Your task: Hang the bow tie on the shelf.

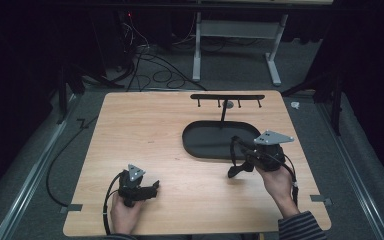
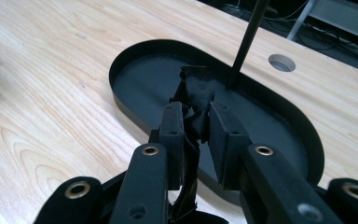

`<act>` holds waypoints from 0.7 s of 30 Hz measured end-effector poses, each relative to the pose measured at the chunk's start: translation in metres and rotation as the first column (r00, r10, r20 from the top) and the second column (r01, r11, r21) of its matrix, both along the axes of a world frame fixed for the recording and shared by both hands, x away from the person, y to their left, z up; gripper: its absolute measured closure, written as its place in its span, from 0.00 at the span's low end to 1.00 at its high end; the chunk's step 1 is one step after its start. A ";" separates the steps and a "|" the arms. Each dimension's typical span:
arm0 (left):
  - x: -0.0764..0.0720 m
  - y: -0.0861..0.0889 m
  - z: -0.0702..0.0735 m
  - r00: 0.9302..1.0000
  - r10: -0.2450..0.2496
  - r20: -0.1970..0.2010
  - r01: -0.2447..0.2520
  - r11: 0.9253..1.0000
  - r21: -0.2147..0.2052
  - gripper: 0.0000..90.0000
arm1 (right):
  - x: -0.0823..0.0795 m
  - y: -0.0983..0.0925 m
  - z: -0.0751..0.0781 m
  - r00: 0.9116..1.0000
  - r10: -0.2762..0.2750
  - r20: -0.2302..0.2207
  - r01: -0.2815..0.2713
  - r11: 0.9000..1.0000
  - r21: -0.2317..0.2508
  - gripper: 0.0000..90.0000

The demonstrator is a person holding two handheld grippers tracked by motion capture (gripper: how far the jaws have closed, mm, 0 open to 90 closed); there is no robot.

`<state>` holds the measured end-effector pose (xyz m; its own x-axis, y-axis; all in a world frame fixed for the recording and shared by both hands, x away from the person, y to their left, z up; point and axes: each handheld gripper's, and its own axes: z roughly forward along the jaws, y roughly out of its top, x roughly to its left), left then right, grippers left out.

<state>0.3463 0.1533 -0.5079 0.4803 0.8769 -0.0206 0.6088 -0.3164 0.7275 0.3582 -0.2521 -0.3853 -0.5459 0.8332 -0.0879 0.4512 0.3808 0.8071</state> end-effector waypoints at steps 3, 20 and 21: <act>0.000 0.000 0.000 1.000 0.000 0.000 0.000 1.000 0.000 0.17 | 0.004 -0.001 0.004 1.000 -0.002 0.006 0.002 1.000 0.009 0.87; 0.000 0.000 0.000 1.000 -0.001 0.000 0.001 1.000 0.000 0.17 | 0.027 -0.011 0.030 0.999 -0.018 0.027 0.016 0.997 0.074 0.87; 0.000 0.000 0.000 1.000 -0.001 0.000 0.001 1.000 0.000 0.17 | 0.029 -0.011 0.031 0.999 -0.014 0.031 0.012 0.997 0.072 0.87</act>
<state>0.3463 0.1533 -0.5079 0.4810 0.8765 -0.0205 0.6085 -0.3169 0.7275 0.3869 -0.2635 -0.3541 -0.5328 0.8451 -0.0445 0.4297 0.3155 0.8461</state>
